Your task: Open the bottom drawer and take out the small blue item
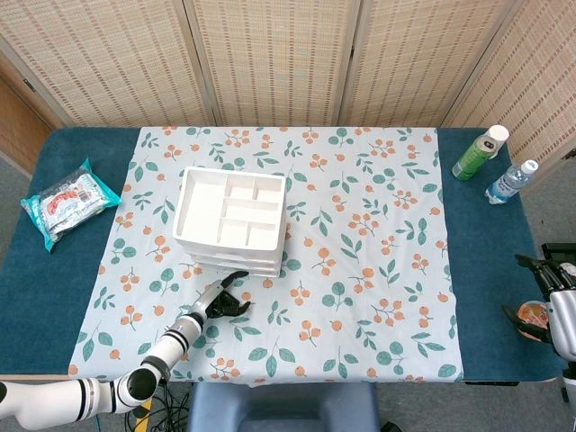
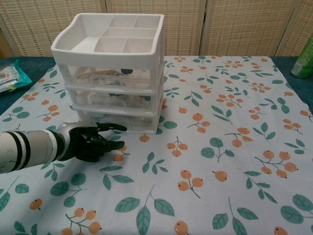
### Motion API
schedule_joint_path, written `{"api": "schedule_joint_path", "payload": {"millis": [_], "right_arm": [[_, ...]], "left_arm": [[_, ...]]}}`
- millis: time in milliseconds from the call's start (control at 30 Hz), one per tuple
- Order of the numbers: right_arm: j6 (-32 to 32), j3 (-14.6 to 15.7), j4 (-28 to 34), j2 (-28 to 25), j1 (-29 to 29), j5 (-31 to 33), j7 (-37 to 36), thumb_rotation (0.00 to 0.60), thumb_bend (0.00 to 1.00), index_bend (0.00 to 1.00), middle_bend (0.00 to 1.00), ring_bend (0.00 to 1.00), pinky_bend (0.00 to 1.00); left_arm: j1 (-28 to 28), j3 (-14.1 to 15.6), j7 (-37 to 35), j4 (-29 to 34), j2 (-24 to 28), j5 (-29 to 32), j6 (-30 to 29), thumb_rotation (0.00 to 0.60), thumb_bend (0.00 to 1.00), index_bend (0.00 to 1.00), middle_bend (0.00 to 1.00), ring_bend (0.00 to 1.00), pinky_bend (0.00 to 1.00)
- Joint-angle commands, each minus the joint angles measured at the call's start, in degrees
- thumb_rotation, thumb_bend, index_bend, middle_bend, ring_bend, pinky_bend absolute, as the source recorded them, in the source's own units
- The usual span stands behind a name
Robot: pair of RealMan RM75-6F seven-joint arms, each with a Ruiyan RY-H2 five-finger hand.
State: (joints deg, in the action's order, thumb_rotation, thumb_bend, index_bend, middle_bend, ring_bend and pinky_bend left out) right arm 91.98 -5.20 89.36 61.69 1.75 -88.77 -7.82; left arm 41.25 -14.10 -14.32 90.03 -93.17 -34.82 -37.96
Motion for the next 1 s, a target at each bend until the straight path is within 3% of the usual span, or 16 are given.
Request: {"api": "schedule_joint_path", "payload": {"millis": [33,433,1000], "right_arm": [[-0.01,-0.01,0.0,0.02,-0.01,0.03,0.0,0.6,0.21,0.18,0.29,0.26,0.36],[-0.19,-0.05,-0.23,0.05,-0.04,0.25,-0.22,0.6,0.21,0.18,0.29,0.26,0.36],[-0.3,-0.05,-0.12,0.21,0.07,0.07,-0.14,0.6,0.21,0.18,0.29,0.26,0.36]], "left_arm": [[-0.16,-0.47,-0.33,0.1,-0.23,-0.36,-0.48,0.6,0.39,0.0,0.97,1.0,1.0],[0.31,-0.59,0.33,-0.43,-0.68,0.4,-0.64,0.6,0.4,0.15,0.97,1.0,1.0],[-0.55,0.56,0.92,2.52,1.56,-0.33,-0.27,0.6,0.4,0.19,0.97,1.0,1.0]]}}
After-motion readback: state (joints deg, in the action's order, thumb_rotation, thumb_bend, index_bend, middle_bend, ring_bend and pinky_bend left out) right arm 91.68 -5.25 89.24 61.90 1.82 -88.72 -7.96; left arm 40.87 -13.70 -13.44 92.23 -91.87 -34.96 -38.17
